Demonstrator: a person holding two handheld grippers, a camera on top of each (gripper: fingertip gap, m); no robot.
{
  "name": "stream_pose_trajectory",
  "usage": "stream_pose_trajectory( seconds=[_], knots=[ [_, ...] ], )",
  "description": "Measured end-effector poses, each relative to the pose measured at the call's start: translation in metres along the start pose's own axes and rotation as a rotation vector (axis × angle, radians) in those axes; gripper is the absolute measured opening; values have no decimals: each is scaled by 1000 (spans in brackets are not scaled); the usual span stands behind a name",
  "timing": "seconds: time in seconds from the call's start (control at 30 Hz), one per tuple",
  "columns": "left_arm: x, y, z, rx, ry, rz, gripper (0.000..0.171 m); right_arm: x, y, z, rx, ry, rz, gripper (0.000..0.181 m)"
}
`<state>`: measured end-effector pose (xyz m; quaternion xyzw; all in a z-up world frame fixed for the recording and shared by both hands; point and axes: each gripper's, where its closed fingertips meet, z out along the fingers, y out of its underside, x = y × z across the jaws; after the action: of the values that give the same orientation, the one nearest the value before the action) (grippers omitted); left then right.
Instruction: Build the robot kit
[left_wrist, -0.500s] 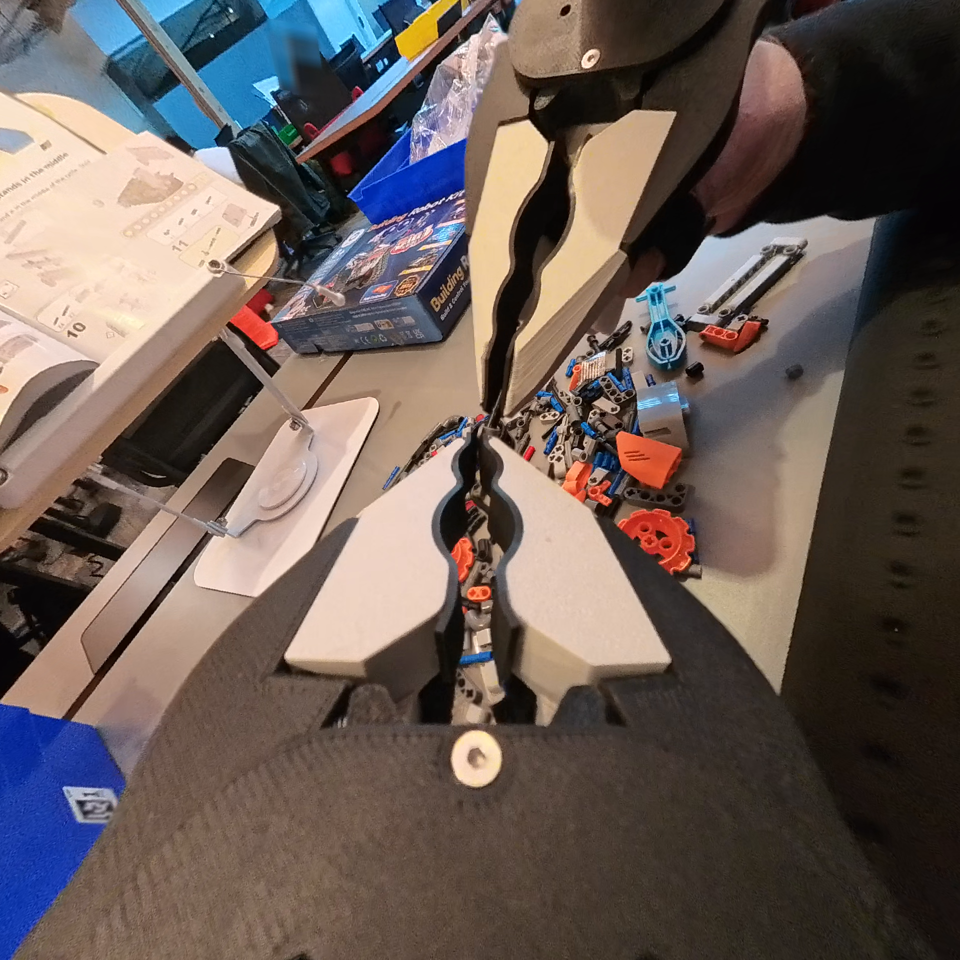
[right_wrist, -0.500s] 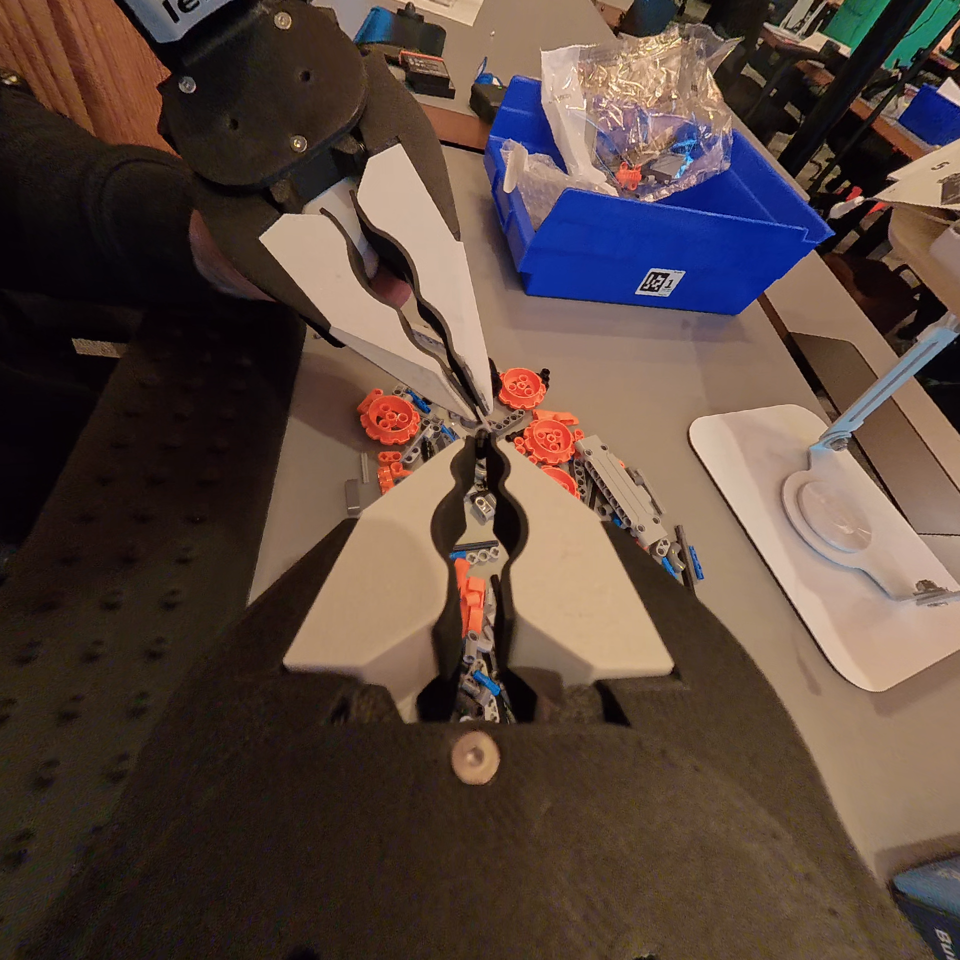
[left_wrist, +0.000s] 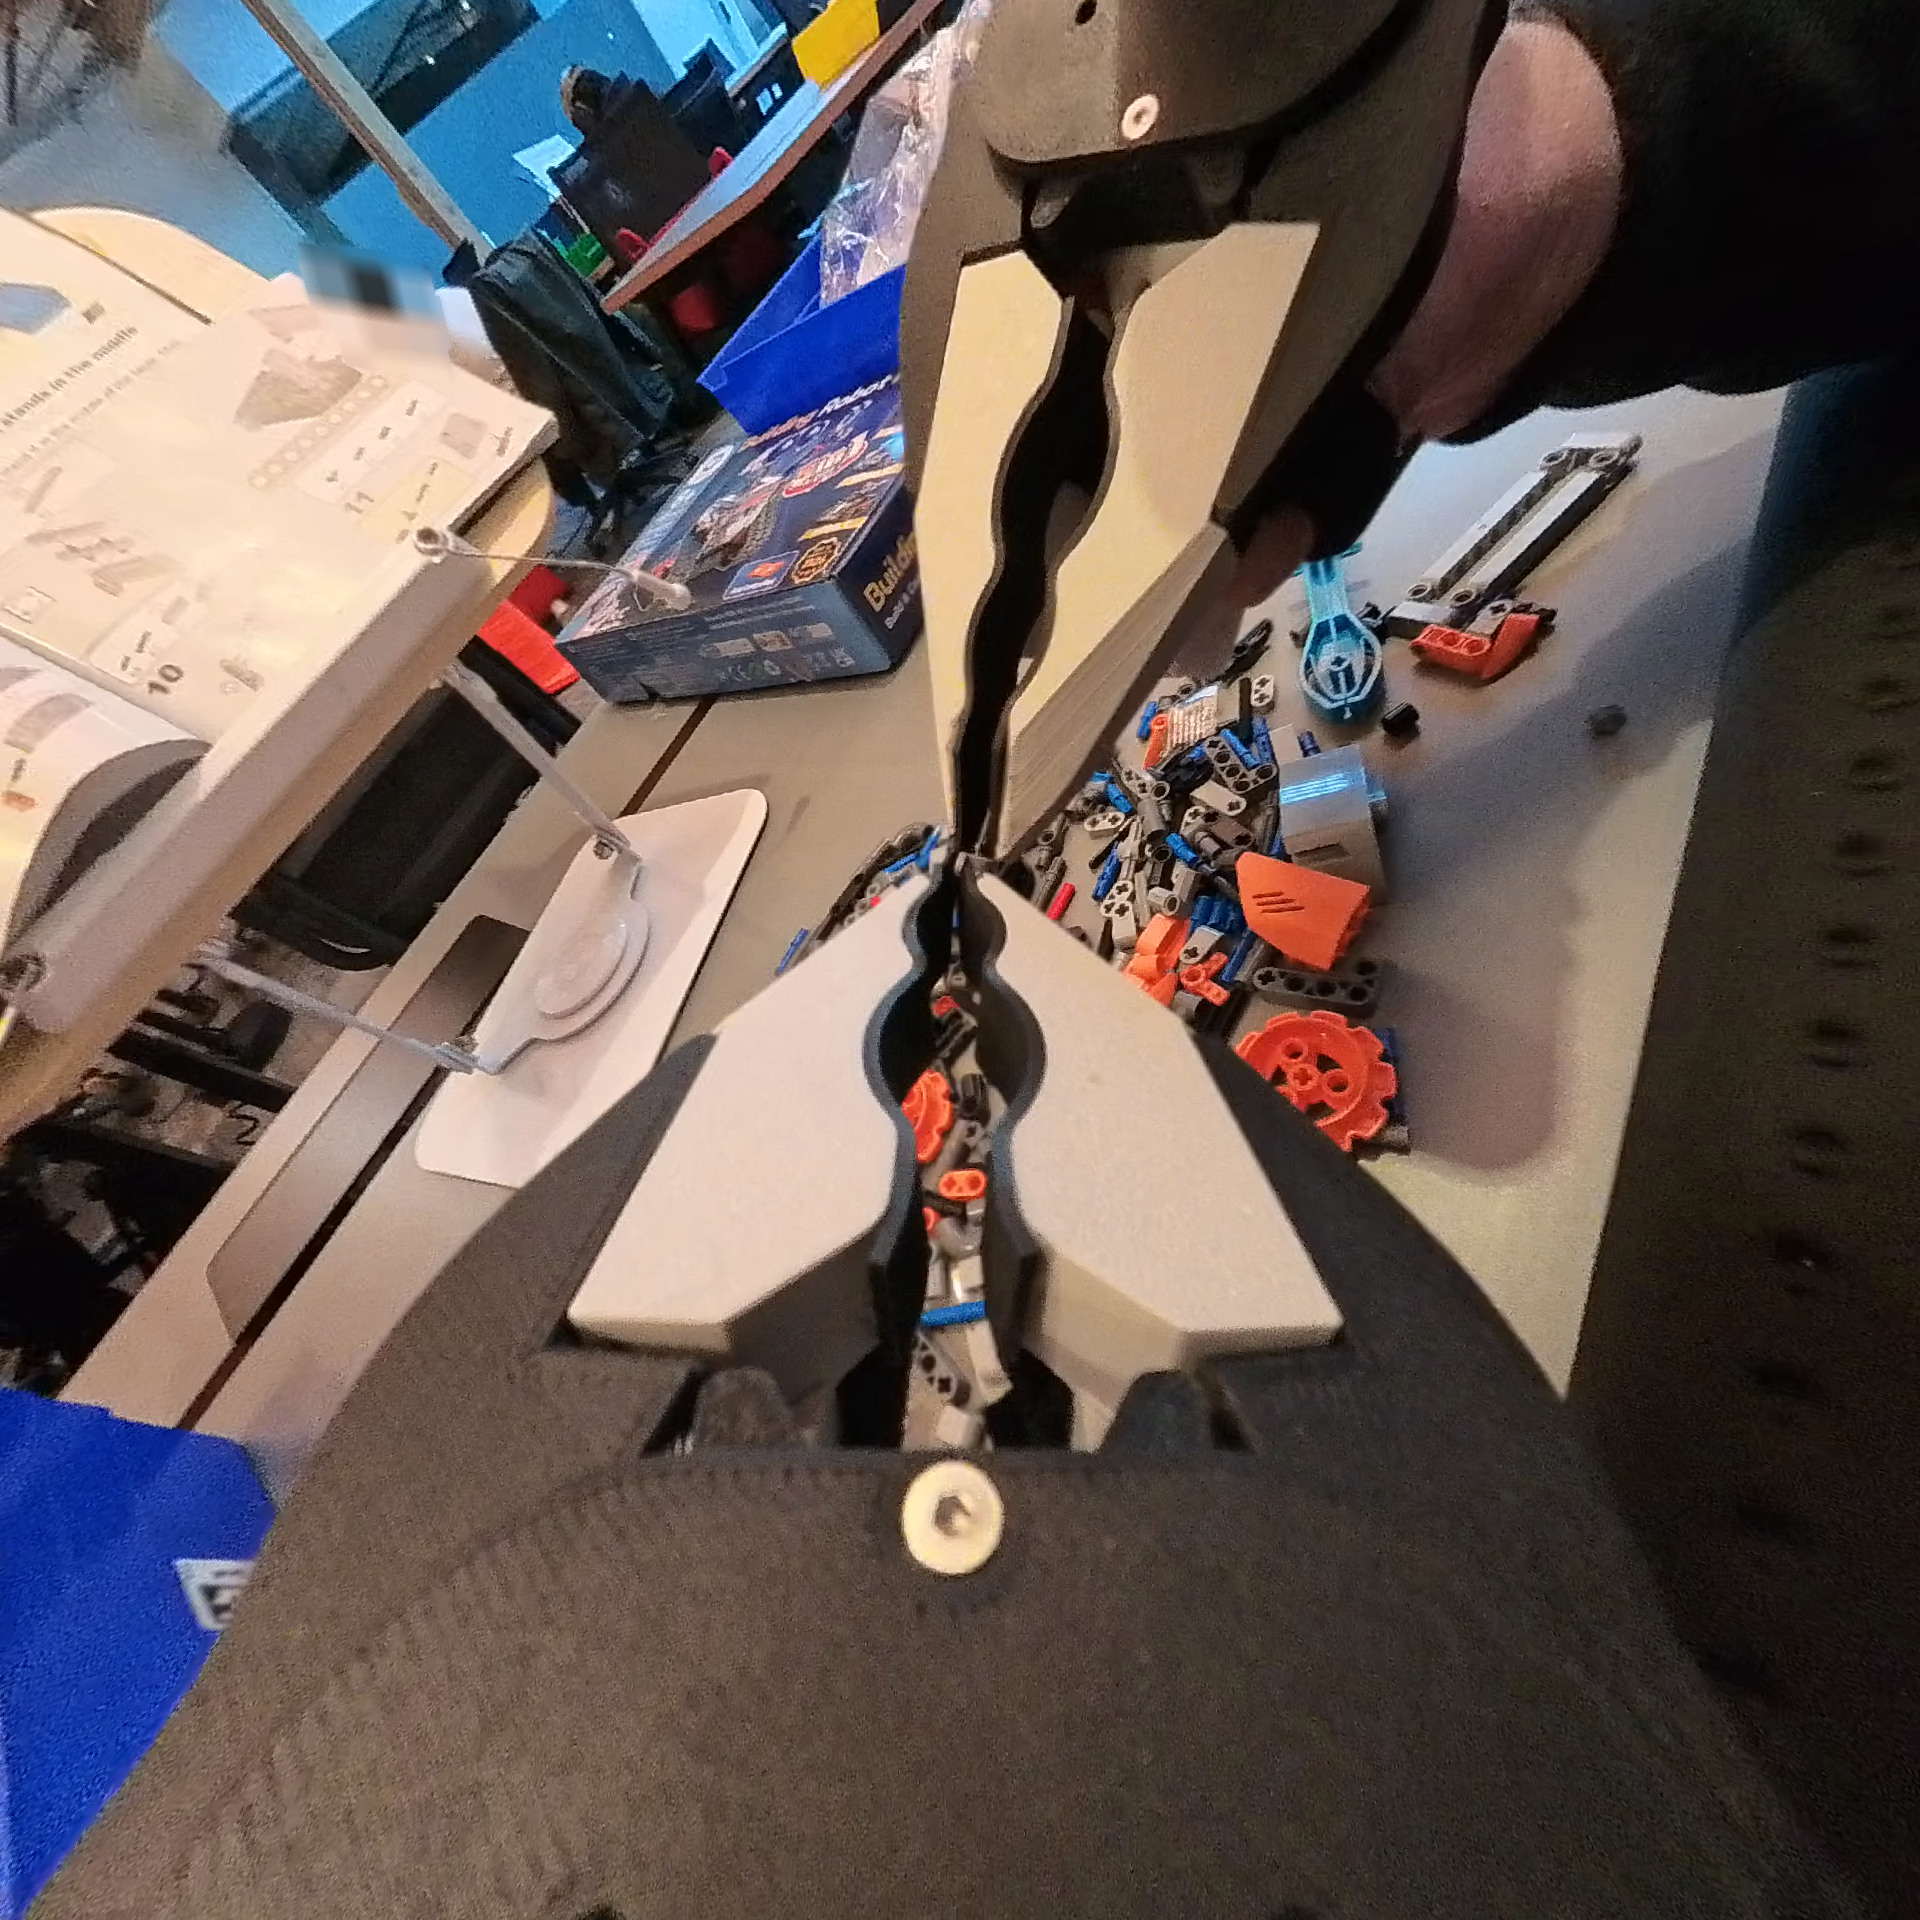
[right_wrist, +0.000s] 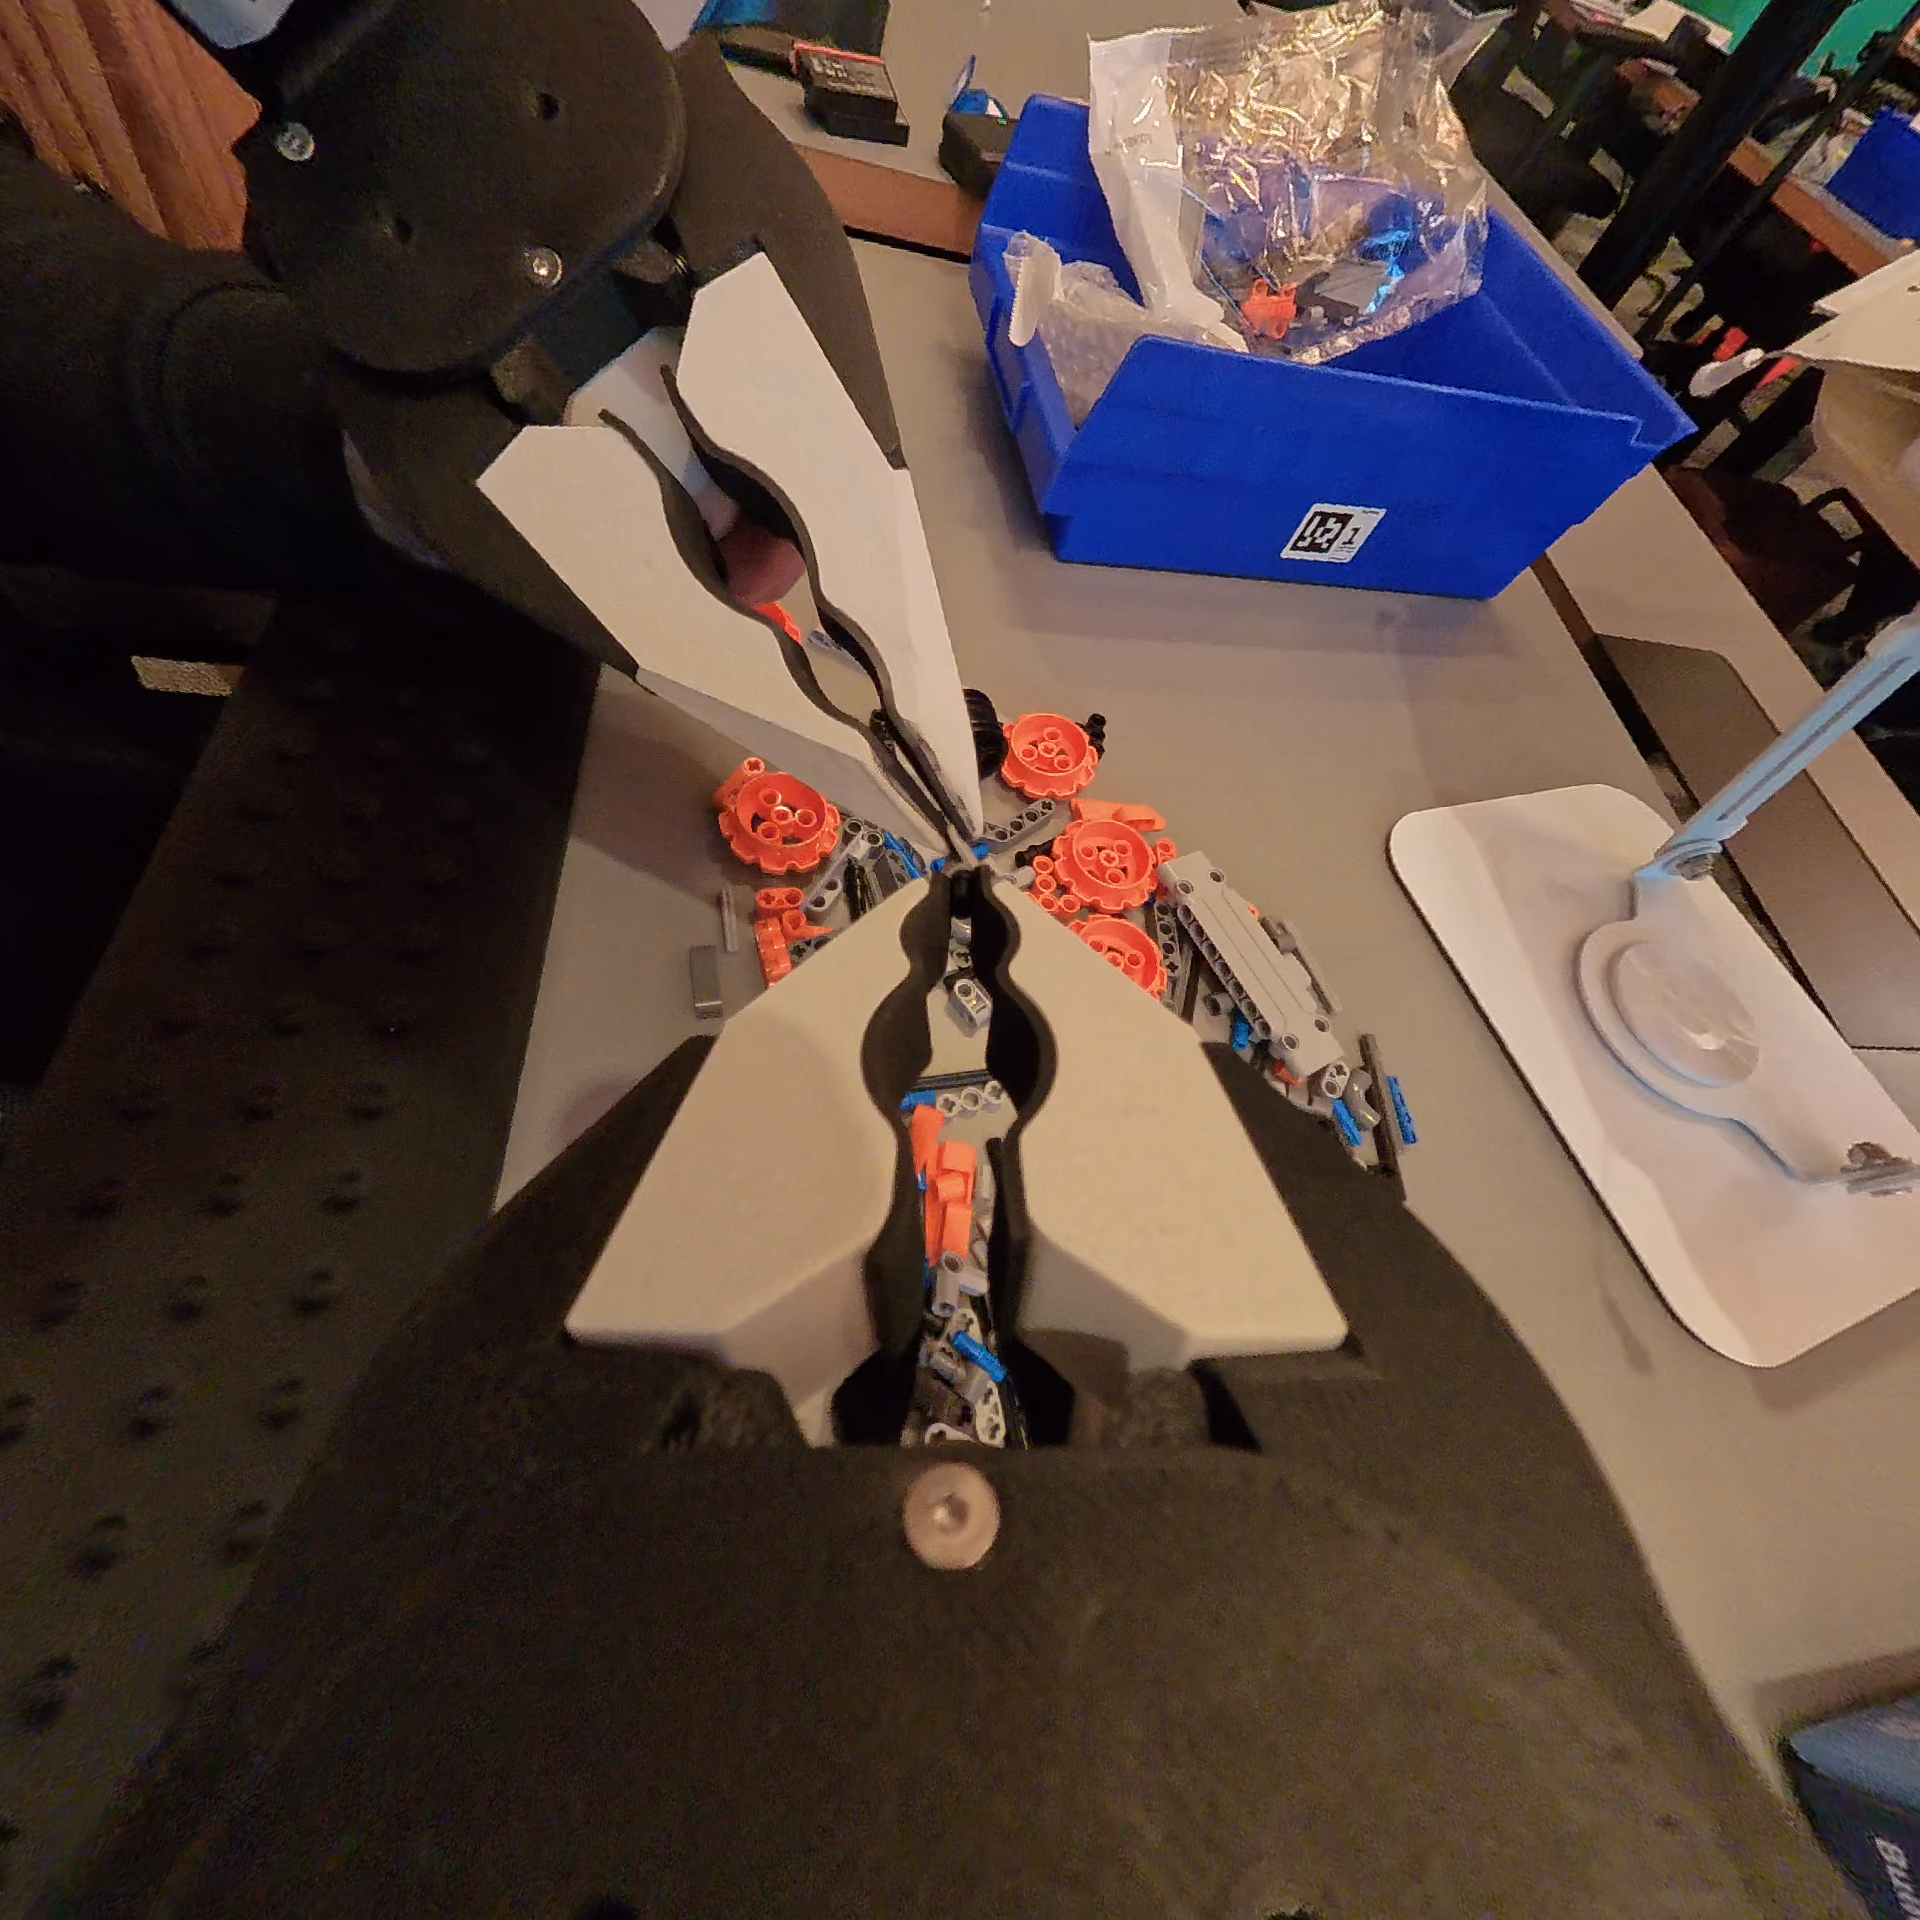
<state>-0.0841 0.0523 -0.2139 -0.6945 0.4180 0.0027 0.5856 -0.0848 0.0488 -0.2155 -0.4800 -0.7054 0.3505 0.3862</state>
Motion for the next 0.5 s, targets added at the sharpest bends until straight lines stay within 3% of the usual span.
stream_pose_trajectory(
  seconds=[0.2, 0.5],
  knots=[
    [-4, 1, -1, 12, 29, -88, 0, 2, -6, -1, 43, -1, 20, 9],
    [-2, -1, -2, 18, 27, -79, 0, 1, -4, -2, 25, -9, 21, 1]
  ],
)
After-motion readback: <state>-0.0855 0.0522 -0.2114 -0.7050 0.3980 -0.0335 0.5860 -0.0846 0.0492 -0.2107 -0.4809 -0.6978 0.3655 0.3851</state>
